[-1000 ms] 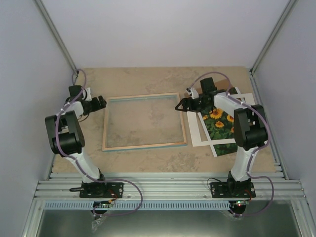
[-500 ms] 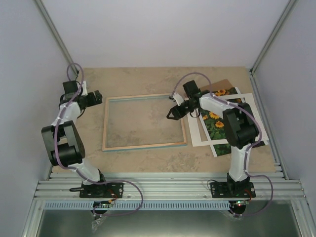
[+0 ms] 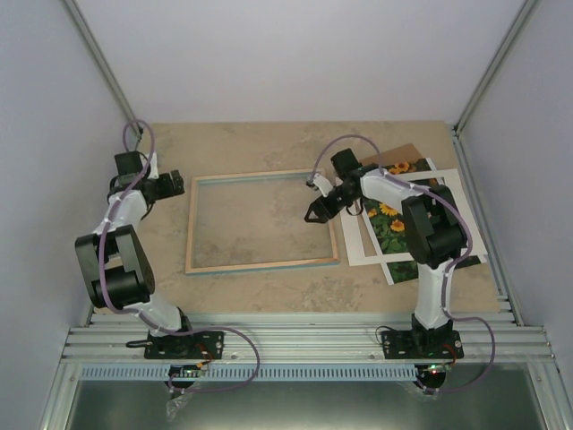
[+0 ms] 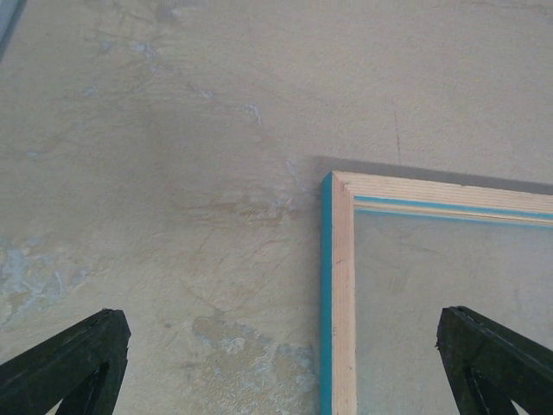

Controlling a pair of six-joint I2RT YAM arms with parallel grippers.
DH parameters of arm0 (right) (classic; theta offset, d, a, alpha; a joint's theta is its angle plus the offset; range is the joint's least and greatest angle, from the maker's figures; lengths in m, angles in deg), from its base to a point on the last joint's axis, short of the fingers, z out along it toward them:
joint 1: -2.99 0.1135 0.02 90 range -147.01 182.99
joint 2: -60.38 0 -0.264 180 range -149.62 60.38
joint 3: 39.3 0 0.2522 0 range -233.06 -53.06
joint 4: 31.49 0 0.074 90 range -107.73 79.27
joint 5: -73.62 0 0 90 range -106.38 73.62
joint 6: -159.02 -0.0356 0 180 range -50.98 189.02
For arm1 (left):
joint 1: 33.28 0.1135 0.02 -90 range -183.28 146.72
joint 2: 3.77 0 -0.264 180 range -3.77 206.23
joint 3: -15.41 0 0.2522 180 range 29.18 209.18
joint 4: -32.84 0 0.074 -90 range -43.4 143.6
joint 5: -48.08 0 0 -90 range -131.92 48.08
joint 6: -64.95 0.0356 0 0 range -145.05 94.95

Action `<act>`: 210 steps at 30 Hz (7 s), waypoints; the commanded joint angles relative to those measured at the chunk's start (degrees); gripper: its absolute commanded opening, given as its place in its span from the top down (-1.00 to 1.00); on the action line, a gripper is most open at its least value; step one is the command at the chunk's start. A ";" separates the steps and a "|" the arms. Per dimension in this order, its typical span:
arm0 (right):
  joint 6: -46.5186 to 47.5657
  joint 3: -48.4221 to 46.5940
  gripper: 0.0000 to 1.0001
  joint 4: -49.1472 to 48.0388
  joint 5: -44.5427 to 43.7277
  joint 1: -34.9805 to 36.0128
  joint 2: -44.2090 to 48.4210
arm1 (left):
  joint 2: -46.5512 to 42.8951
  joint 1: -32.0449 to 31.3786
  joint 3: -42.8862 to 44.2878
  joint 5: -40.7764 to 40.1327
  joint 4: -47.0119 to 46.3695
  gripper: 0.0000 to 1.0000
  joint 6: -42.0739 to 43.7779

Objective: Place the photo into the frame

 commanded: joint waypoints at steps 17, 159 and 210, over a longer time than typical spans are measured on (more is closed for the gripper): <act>31.49 12.16 0.52 3.72 -23.20 5.54 7.68 | -9.92 0.14 -4.92 3.73 -1.71 -0.99 7.46; 37.98 4.03 -0.41 12.53 9.32 -35.72 10.35 | 26.10 -49.35 33.67 12.18 -5.54 -0.92 -23.15; 28.51 6.70 -0.41 10.62 7.50 -41.35 8.19 | 51.27 -54.76 61.50 -0.34 -8.08 0.45 -43.22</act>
